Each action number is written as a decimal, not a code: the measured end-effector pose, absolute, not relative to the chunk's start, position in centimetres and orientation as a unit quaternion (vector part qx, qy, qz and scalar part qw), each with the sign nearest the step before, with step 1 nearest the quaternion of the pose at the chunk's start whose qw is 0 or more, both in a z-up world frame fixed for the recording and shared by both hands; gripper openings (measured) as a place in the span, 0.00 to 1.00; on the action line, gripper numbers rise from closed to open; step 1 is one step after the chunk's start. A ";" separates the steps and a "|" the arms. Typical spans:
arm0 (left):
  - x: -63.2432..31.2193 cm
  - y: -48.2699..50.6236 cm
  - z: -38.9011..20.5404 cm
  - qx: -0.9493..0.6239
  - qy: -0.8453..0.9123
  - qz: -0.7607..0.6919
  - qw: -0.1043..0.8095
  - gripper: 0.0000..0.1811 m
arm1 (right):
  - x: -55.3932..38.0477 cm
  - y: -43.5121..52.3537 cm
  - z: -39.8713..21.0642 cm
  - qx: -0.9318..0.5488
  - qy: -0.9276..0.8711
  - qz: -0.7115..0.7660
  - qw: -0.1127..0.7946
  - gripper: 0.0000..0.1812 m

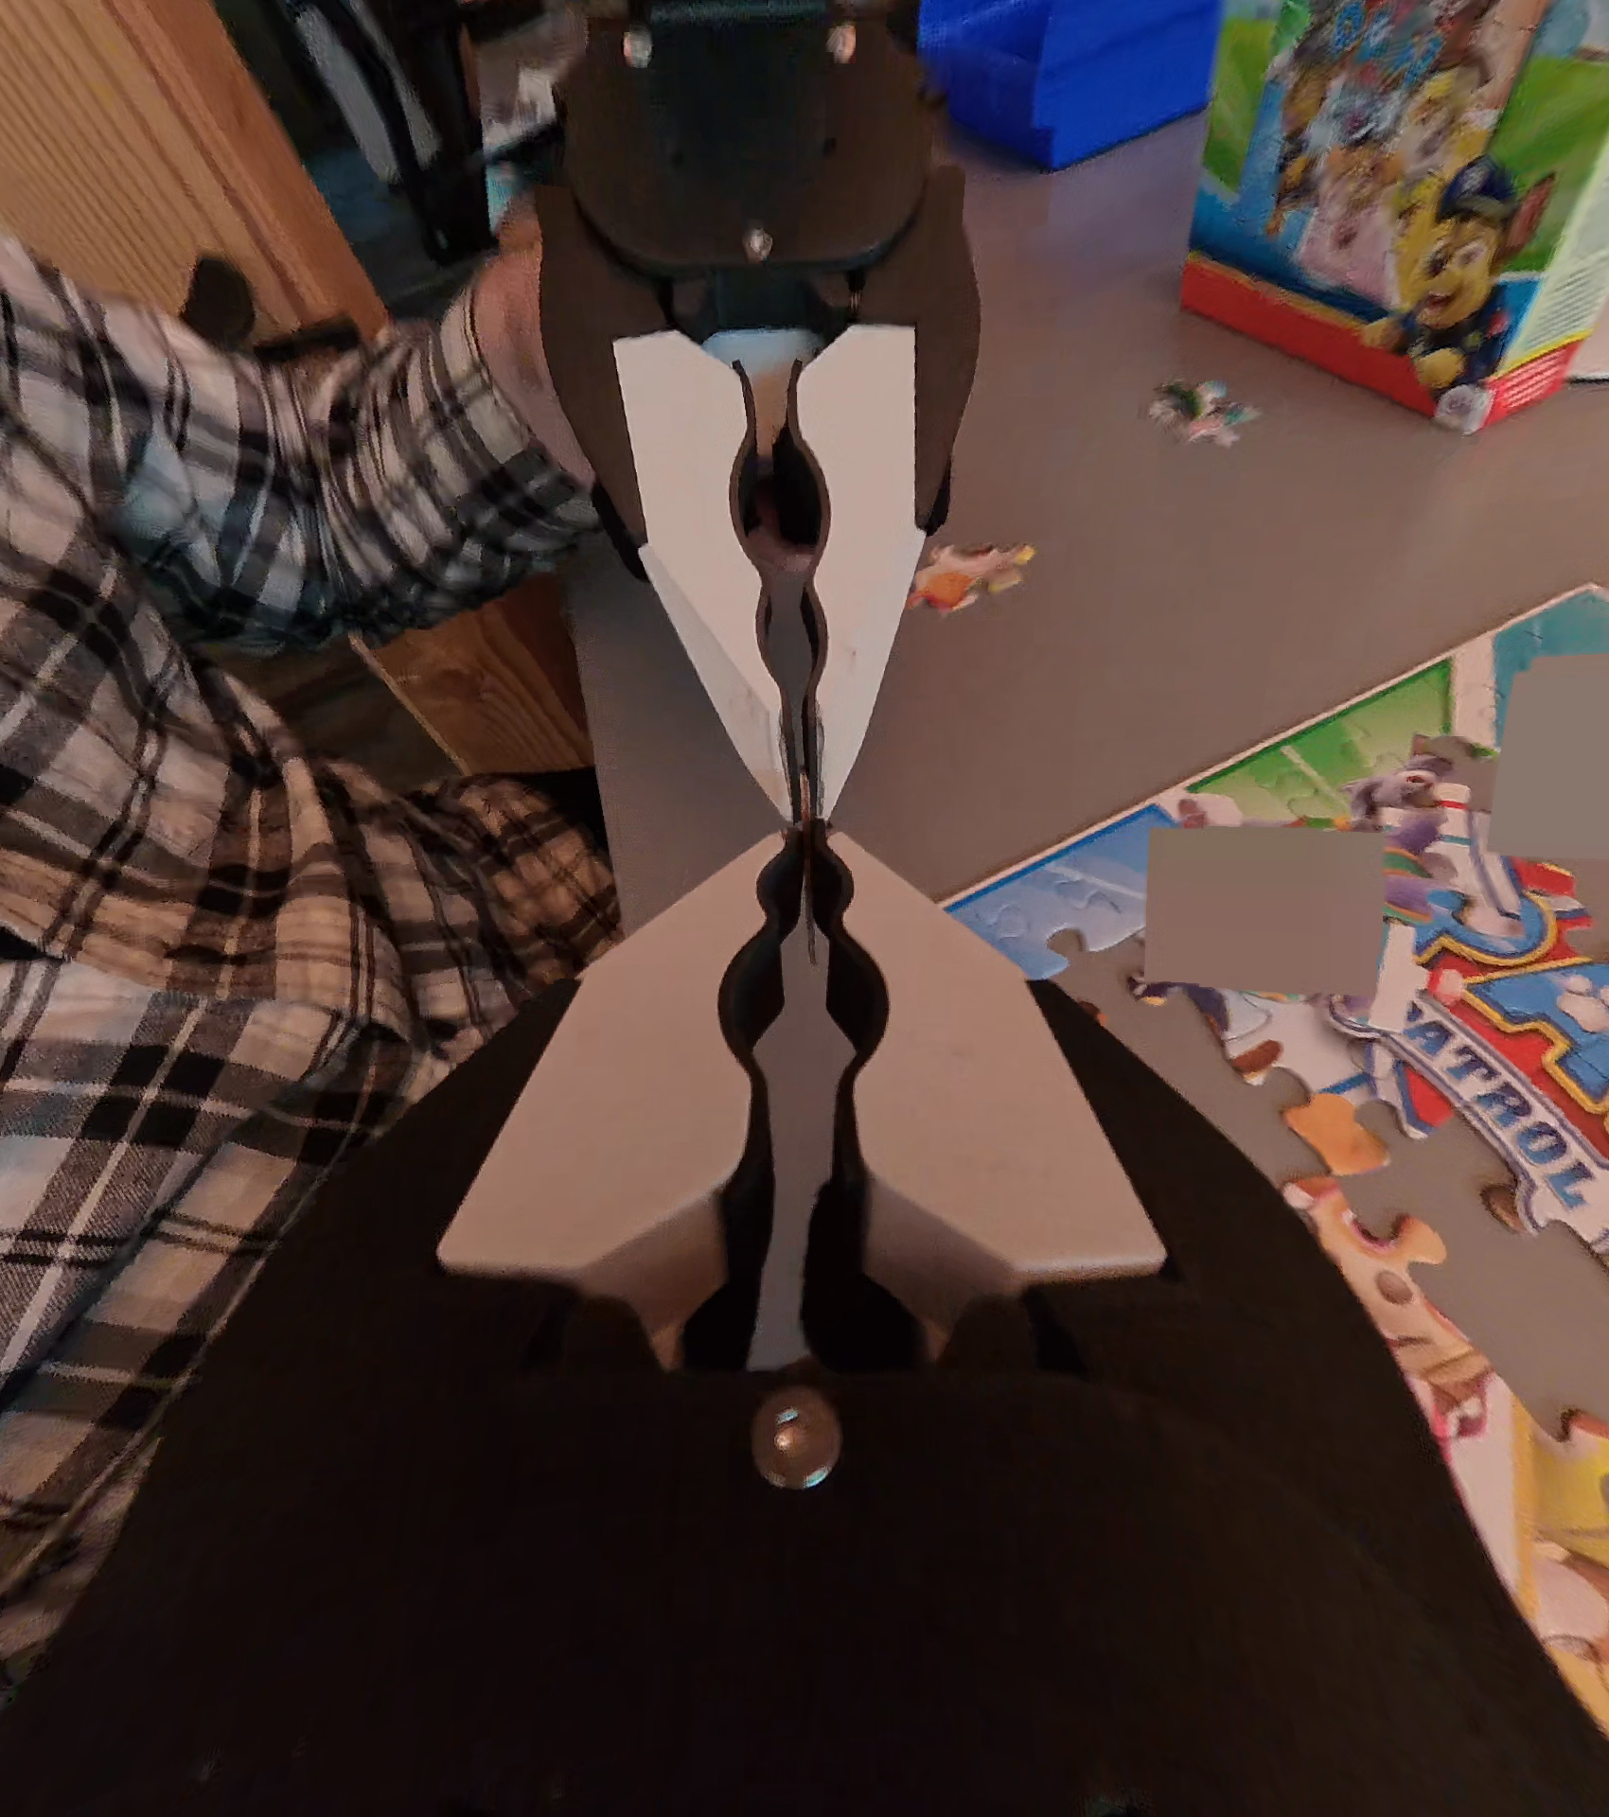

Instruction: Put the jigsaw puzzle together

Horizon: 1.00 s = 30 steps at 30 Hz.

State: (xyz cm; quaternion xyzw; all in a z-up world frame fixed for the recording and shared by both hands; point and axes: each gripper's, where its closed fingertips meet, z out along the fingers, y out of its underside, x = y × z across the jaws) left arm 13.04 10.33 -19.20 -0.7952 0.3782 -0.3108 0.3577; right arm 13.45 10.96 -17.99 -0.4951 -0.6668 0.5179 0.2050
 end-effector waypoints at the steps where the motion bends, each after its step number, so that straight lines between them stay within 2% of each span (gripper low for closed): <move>1: 12.8 11.3 -18.4 -0.788 0.371 -0.317 0.375 0.01 | 13.3 11.8 -17.4 -0.503 -0.647 0.533 0.208 0.00; 5: 12.1 13.7 -17.4 -0.779 0.346 -0.349 0.390 0.07 | 12.9 14.7 -15.9 -0.524 -0.575 0.594 0.202 0.00; 9: 12.8 15.0 -17.7 -0.770 0.340 -0.373 0.391 0.01 | 12.5 15.8 -16.1 -0.530 -0.548 0.620 0.185 0.00; 14: 11.7 16.8 -18.0 -0.775 0.309 -0.391 0.387 0.00 | 12.0 18.2 -15.9 -0.550 -0.513 0.629 0.197 0.00; 21: 7.3 21.3 -20.6 -0.834 0.256 -0.347 0.345 0.00 | 12.1 25.6 -17.6 -0.607 -0.508 0.536 0.294 0.00; 24: 5.6 23.9 -21.1 -0.855 0.248 -0.308 0.335 0.00 | 11.3 27.1 -18.8 -0.615 -0.527 0.495 0.315 0.00; 30: 4.4 27.0 -22.7 -0.866 0.230 -0.340 0.285 0.00 | 10.2 28.9 -21.0 -0.627 -0.553 0.433 0.337 0.00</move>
